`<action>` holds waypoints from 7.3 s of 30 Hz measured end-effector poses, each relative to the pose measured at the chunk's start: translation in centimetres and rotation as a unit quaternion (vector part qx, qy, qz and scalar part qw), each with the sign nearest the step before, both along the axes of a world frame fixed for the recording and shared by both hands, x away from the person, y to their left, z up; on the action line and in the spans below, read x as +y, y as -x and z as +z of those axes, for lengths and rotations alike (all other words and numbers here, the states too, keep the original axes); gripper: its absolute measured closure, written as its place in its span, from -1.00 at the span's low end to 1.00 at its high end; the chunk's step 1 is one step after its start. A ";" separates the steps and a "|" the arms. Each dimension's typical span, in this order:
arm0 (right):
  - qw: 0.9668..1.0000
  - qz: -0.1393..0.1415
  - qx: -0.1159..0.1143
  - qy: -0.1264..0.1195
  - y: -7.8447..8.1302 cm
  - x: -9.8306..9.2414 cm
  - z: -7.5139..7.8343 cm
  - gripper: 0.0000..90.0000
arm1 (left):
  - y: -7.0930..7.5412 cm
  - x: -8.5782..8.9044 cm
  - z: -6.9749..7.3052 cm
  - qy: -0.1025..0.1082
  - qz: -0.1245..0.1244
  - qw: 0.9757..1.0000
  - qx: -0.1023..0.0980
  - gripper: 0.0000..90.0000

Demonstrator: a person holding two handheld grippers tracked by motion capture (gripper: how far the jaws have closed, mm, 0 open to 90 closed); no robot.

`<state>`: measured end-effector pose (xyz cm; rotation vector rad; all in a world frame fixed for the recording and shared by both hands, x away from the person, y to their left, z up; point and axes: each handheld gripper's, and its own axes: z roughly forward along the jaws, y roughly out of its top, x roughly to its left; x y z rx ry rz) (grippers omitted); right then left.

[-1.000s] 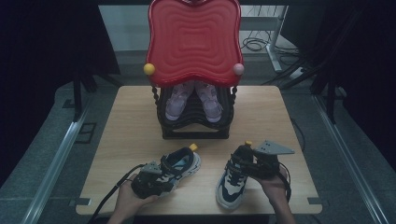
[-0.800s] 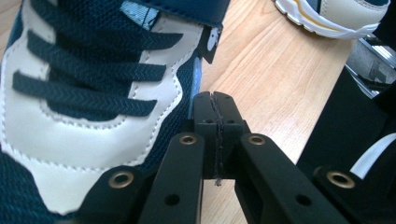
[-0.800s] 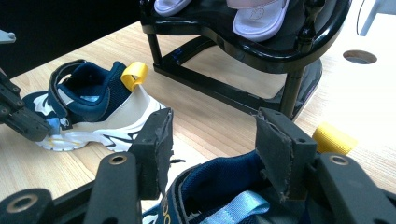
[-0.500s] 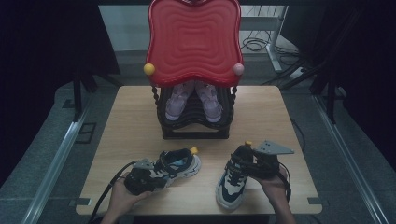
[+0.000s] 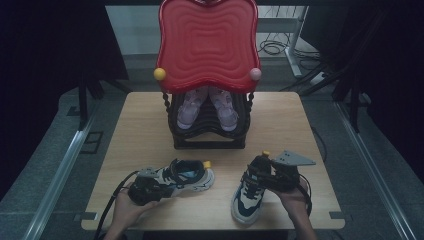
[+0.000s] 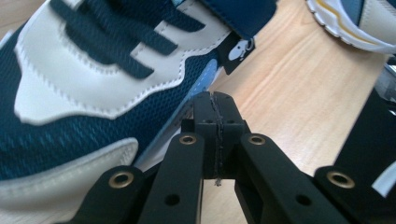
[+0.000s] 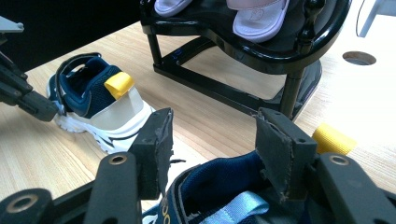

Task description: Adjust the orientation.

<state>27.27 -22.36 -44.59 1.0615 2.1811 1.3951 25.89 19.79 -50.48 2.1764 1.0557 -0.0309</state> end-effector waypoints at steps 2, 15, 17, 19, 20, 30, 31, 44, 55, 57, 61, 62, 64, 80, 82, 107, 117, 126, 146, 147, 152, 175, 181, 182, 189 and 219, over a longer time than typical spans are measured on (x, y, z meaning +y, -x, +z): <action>1.000 0.001 0.001 0.000 0.0 0.0 0.0 0.04 | -0.2 0.3 0.0 -0.001 0.006 1.000 -0.001 1.00; 1.000 0.002 0.001 -0.002 0.0 0.1 0.0 0.04 | -1.6 1.5 -0.2 0.000 0.029 1.000 0.000 1.00; 1.000 0.002 0.001 -0.003 0.0 0.1 0.0 0.04 | -2.0 1.8 -0.1 0.001 0.038 0.999 -0.002 1.00; 1.000 0.003 0.001 -0.003 0.0 0.2 0.0 0.04 | -2.3 2.0 -0.1 0.002 0.044 0.999 -0.003 1.00; 1.000 0.002 0.002 -0.002 0.0 0.2 0.0 0.04 | -2.5 2.0 -0.1 0.001 0.045 0.999 -0.004 1.00; 1.000 0.004 0.001 0.001 0.0 0.3 0.0 0.04 | -3.5 2.0 -0.1 -0.006 0.066 0.998 -0.017 1.00; 1.000 0.004 0.001 0.001 0.0 0.3 -0.1 0.04 | -3.6 2.0 -0.1 -0.005 0.068 0.998 -0.017 1.00; 1.000 0.005 0.003 0.001 0.0 0.3 -0.1 0.04 | -3.2 2.2 0.8 -0.002 0.069 0.996 -0.047 0.79; 1.000 0.007 0.003 0.003 0.0 0.5 -0.1 0.04 | -1.3 3.7 4.3 0.040 0.073 0.991 -0.101 0.27; 1.000 0.008 0.004 0.004 0.0 0.7 -0.1 0.04 | -0.9 3.9 4.8 0.049 0.088 0.988 -0.116 0.19; 1.000 0.012 0.006 0.007 0.0 0.9 -0.2 0.04 | -0.3 4.2 5.7 0.065 0.102 0.984 -0.131 0.10; 1.000 0.013 0.007 0.007 0.0 1.0 -0.2 0.05 | -0.2 4.3 5.8 0.067 0.103 0.984 -0.132 0.09; 1.000 0.017 0.011 0.007 0.0 1.1 -0.3 0.10 | 0.0 4.3 6.0 0.067 0.102 0.984 -0.131 0.07; 0.998 0.061 0.021 0.008 -0.3 2.7 -0.6 0.96 | 0.8 5.0 7.0 0.078 0.107 0.983 -0.130 -0.01; 0.997 0.069 0.022 0.011 -0.4 3.3 -0.6 0.98 | 0.8 5.0 7.0 0.079 0.106 0.983 -0.129 -0.02; 0.990 0.114 0.060 0.048 -3.1 10.9 -1.2 0.97 | 1.0 5.4 7.0 0.080 0.093 0.986 -0.117 -0.08; 0.989 0.116 0.067 0.065 -3.8 12.3 -1.4 0.98 | 1.2 5.6 7.2 0.081 0.095 0.985 -0.120 -0.09; 0.985 0.126 0.068 0.099 -4.2 14.2 -2.1 0.98 | 1.2 5.9 7.1 0.083 0.098 0.984 -0.120 -0.09; 0.976 0.173 0.058 0.118 -2.2 16.6 -2.3 0.99 | 1.3 6.4 7.2 0.086 0.111 0.982 -0.126 -0.09; 0.975 0.177 0.057 0.118 -2.1 16.8 -2.2 0.99 | 1.3 6.4 7.2 0.087 0.111 0.982 -0.126 -0.09; 0.972 0.195 0.055 0.118 -1.4 17.6 -2.3 0.99 | 1.3 6.4 7.1 0.087 0.108 0.982 -0.125 -0.09; 0.965 0.234 0.067 0.097 -0.8 19.5 -3.1 0.98 | 1.2 6.6 6.9 0.086 0.109 0.983 -0.122 -0.09; 0.963 0.244 0.065 0.098 -0.3 20.5 -3.2 0.98 | 1.2 6.7 7.0 0.087 0.109 0.982 -0.123 -0.09; 0.962 0.247 0.064 0.099 -0.3 20.7 -3.2 0.98 | 1.2 6.7 7.0 0.087 0.109 0.982 -0.124 -0.09; 0.958 0.261 0.064 0.097 0.0 22.2 -3.3 0.98 | 1.3 6.8 7.1 0.087 0.111 0.982 -0.125 -0.09; 0.961 0.247 0.067 0.109 -0.9 23.4 -3.7 0.99 | 1.4 7.3 7.3 0.089 0.115 0.981 -0.128 -0.09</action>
